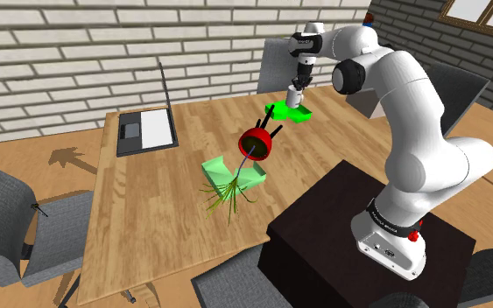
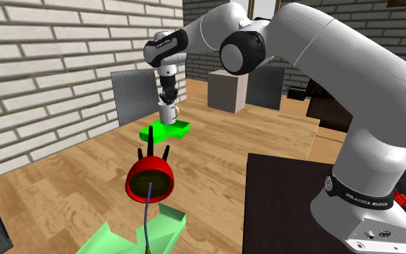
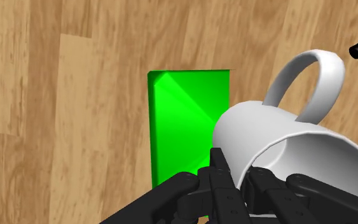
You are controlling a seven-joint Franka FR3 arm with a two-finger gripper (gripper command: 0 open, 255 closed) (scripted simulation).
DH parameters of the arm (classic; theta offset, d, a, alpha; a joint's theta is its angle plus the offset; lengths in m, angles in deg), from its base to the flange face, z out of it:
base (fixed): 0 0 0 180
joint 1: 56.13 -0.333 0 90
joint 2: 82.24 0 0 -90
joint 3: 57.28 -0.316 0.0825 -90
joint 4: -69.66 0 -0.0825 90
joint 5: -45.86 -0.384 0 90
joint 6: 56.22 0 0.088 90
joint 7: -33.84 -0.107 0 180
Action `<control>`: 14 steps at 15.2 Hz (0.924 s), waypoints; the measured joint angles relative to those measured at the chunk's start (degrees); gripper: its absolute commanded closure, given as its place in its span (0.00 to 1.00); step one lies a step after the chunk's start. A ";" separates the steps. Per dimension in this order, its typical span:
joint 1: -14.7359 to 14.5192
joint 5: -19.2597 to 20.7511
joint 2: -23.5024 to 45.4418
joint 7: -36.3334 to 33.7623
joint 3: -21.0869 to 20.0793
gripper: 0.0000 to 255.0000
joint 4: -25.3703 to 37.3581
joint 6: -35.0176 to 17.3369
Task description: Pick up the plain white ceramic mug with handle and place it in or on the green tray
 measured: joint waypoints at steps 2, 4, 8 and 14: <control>0.07 -0.10 0.92 0.02 -0.10 1.00 0.08 -0.87; -0.01 -0.19 1.30 0.13 -0.16 1.00 -0.80 -2.10; 0.23 -0.30 2.93 0.11 -0.31 1.00 0.10 -2.84; 0.16 -0.32 2.90 0.11 -0.32 0.00 -0.17 -3.10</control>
